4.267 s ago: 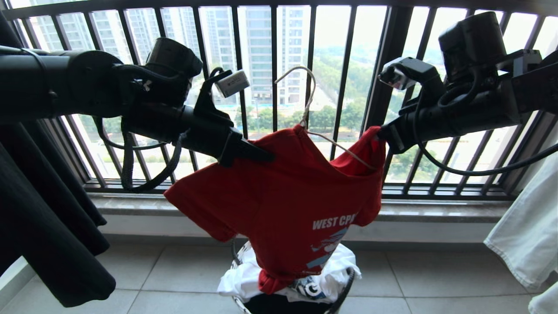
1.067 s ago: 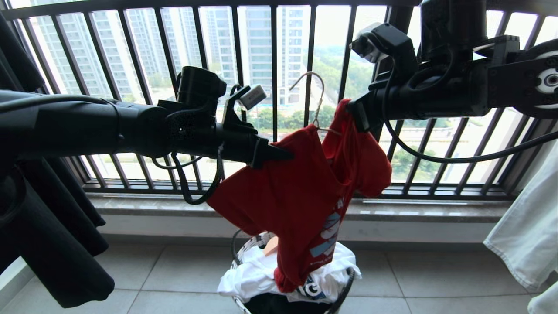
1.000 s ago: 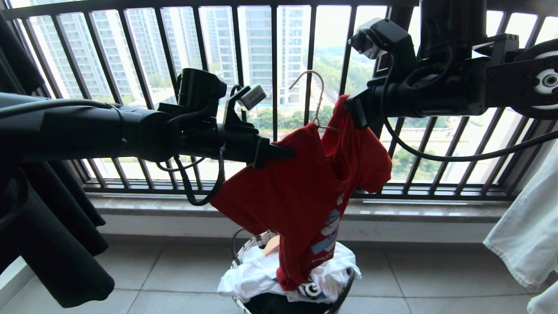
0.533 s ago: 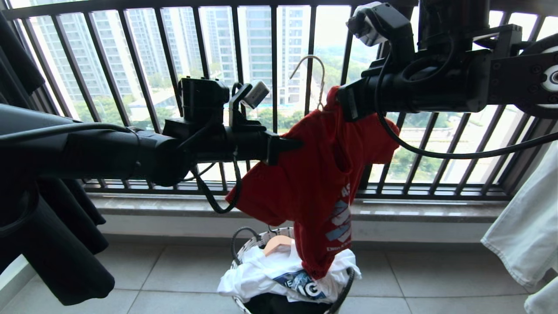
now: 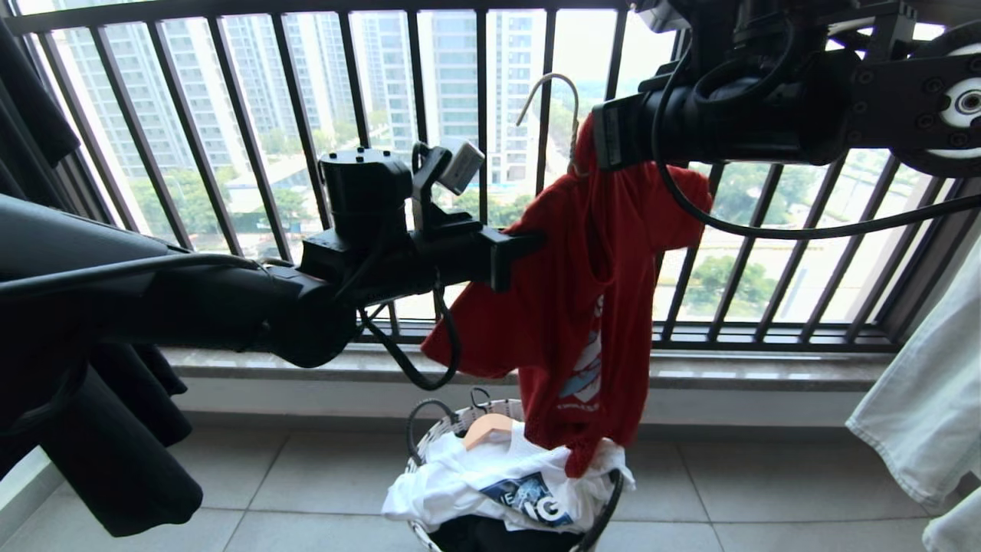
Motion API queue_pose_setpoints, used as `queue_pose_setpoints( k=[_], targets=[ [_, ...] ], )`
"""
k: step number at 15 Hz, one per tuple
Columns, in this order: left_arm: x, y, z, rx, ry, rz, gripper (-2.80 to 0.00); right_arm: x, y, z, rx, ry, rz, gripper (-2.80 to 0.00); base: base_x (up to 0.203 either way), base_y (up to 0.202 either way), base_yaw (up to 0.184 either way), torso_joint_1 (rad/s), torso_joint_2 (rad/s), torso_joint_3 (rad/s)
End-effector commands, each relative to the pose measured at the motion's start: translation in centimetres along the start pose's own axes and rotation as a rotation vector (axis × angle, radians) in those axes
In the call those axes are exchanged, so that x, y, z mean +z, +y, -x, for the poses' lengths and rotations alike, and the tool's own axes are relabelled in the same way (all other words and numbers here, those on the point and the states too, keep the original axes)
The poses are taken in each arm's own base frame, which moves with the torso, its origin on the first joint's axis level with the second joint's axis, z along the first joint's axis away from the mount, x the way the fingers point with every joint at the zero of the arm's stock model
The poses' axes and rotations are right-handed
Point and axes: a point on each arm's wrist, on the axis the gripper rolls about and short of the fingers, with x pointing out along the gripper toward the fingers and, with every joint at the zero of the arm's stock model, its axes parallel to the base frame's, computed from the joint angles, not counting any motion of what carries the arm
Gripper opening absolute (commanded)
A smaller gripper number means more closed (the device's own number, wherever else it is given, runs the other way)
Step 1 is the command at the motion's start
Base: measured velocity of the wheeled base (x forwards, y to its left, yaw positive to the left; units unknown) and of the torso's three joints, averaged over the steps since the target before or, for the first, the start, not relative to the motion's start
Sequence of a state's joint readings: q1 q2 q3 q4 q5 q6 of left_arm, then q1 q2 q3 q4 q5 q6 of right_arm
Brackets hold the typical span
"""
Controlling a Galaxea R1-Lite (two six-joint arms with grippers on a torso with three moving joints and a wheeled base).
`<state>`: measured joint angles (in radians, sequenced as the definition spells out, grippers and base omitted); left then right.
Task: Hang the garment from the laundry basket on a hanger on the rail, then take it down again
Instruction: Hang the clothes on the clothes rack
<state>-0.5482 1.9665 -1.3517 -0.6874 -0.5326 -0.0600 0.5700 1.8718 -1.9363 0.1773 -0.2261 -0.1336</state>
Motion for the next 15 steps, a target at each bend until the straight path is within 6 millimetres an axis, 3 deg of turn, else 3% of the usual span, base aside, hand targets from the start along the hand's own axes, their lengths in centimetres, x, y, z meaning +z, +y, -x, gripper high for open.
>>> queue_pose_setpoints(
  k=[1, 6, 7, 15],
  targets=[
    [-0.2, -0.1, -0.2, -0.007, 0.002, 0.003, -2.80, -0.2, 0.1, -0.3, -0.003, 0.006, 0.001, -2.80, 0.000, 0.000, 0.000, 0.000, 0.00, 0.000],
    [-0.3, -0.3, -0.3, -0.012, -0.048, -0.007, -2.80, -0.6, 0.3, -1.0, -0.009, 0.018, 0.004, -2.80, 0.000, 0.000, 0.000, 0.000, 0.00, 0.000],
    [-0.2, -0.3, -0.3, -0.013, -0.071, 0.005, -2.80, -0.3, 0.2, -0.6, -0.011, 0.008, 0.001, 0.00, 0.000, 0.000, 0.000, 0.000, 0.00, 0.000],
    [-0.1, -0.1, -0.4, 0.010, -0.088, 0.005, -2.80, 0.4, -0.1, 1.1, -0.034, -0.002, -0.001, 0.00, 0.000, 0.000, 0.000, 0.000, 0.00, 0.000]
  ],
)
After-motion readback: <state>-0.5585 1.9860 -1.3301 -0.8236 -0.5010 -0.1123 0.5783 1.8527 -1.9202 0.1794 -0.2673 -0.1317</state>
